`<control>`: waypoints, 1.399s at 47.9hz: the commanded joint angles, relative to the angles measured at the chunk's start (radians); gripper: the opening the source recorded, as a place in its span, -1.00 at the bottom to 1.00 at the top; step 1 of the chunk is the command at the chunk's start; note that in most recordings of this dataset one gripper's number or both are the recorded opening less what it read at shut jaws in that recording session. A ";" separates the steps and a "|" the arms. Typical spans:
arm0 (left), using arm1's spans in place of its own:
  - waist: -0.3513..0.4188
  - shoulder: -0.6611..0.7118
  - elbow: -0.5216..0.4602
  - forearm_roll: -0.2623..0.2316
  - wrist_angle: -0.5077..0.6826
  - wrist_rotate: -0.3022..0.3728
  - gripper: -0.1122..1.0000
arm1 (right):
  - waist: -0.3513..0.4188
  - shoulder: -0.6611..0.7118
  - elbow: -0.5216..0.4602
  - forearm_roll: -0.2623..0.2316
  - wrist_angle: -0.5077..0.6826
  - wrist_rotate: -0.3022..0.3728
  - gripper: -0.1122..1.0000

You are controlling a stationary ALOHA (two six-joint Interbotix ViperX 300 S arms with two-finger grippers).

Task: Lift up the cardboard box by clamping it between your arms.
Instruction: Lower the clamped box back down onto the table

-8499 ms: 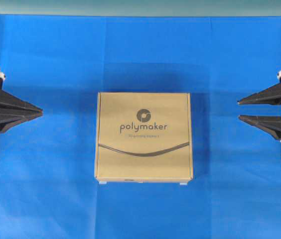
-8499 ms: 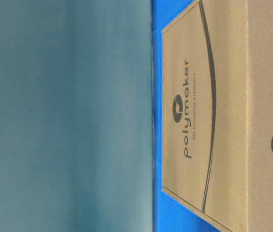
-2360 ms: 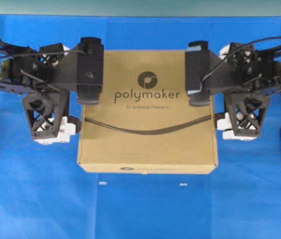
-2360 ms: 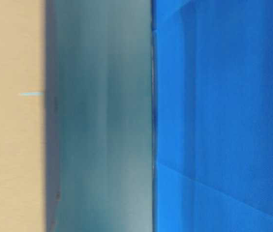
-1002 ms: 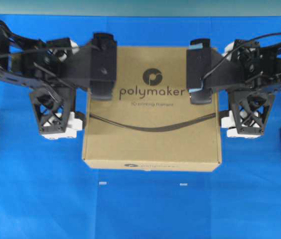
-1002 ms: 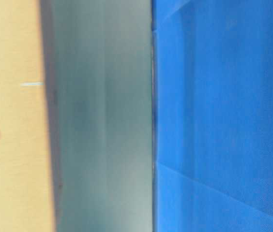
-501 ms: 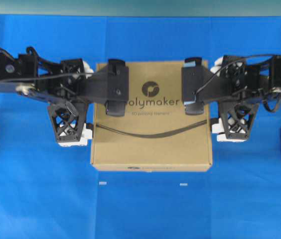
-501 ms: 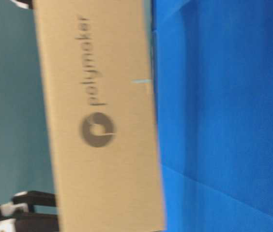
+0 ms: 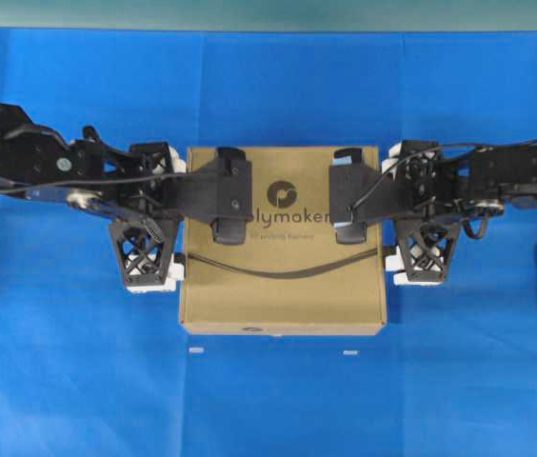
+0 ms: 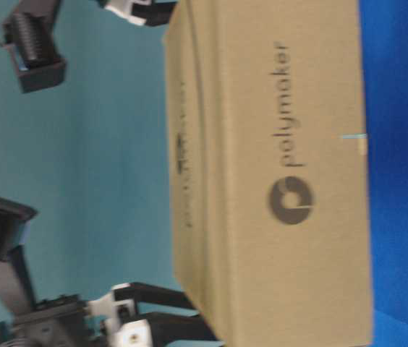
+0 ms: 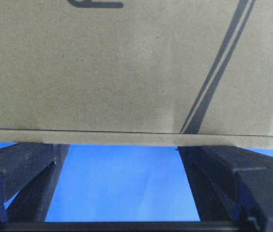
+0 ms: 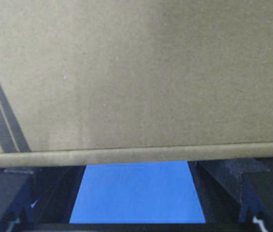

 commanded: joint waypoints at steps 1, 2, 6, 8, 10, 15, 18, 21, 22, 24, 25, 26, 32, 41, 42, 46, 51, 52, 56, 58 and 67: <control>0.015 0.006 -0.017 -0.003 -0.107 -0.020 0.75 | 0.005 -0.002 -0.025 0.006 -0.092 0.017 0.99; 0.014 0.012 -0.014 -0.003 -0.110 -0.020 0.75 | 0.005 0.003 -0.021 0.006 -0.097 0.017 0.99; 0.015 0.025 -0.002 -0.003 -0.120 -0.020 0.75 | 0.005 0.020 -0.009 0.006 -0.110 0.012 0.99; 0.014 0.031 0.003 -0.003 -0.121 -0.020 0.75 | 0.005 0.031 -0.005 0.006 -0.123 0.009 0.99; 0.014 0.037 0.006 -0.003 -0.124 -0.020 0.75 | 0.005 0.044 0.000 0.006 -0.140 0.009 0.99; 0.015 0.041 0.023 -0.003 -0.152 -0.020 0.75 | 0.003 0.074 0.003 0.006 -0.178 0.009 0.99; 0.017 0.043 0.035 -0.003 -0.169 -0.023 0.75 | 0.003 0.092 0.011 0.006 -0.196 0.009 0.99; 0.015 0.043 0.049 -0.003 -0.184 -0.025 0.75 | 0.003 0.107 0.015 0.006 -0.212 0.008 0.99; 0.014 0.043 0.055 -0.003 -0.187 -0.025 0.75 | 0.003 0.112 0.017 0.006 -0.216 0.009 0.99; 0.014 0.043 0.063 -0.003 -0.189 -0.025 0.75 | 0.003 0.118 0.017 0.006 -0.224 0.008 0.99; 0.014 0.043 0.067 -0.003 -0.190 -0.026 0.75 | 0.003 0.121 0.017 0.006 -0.229 0.009 0.99; 0.014 0.043 0.069 -0.003 -0.190 -0.028 0.75 | 0.003 0.124 0.017 0.006 -0.232 0.009 0.99; 0.014 0.049 0.097 -0.003 -0.222 -0.035 0.75 | 0.003 0.143 0.028 0.006 -0.247 0.008 0.99; 0.014 0.078 0.123 -0.003 -0.268 -0.037 0.75 | 0.006 0.167 0.041 0.014 -0.288 0.011 0.99; 0.014 0.083 0.121 -0.003 -0.272 -0.038 0.75 | 0.008 0.170 0.043 0.014 -0.290 0.011 0.99; 0.012 0.095 0.120 -0.003 -0.281 -0.040 0.75 | 0.009 0.181 0.046 0.014 -0.290 0.011 0.99; 0.011 0.103 0.132 -0.003 -0.293 -0.041 0.75 | 0.012 0.187 0.051 0.017 -0.291 0.012 0.99; 0.012 0.104 0.135 -0.003 -0.299 -0.040 0.75 | 0.012 0.187 0.051 0.018 -0.291 0.012 0.99; 0.014 0.110 0.147 -0.003 -0.325 -0.038 0.75 | 0.014 0.190 0.058 0.018 -0.302 0.014 0.99; 0.014 0.114 0.150 -0.003 -0.333 -0.038 0.75 | 0.014 0.192 0.063 0.020 -0.305 0.015 0.99; 0.012 0.110 0.170 -0.003 -0.333 -0.040 0.75 | 0.015 0.170 0.098 0.021 -0.302 0.028 0.99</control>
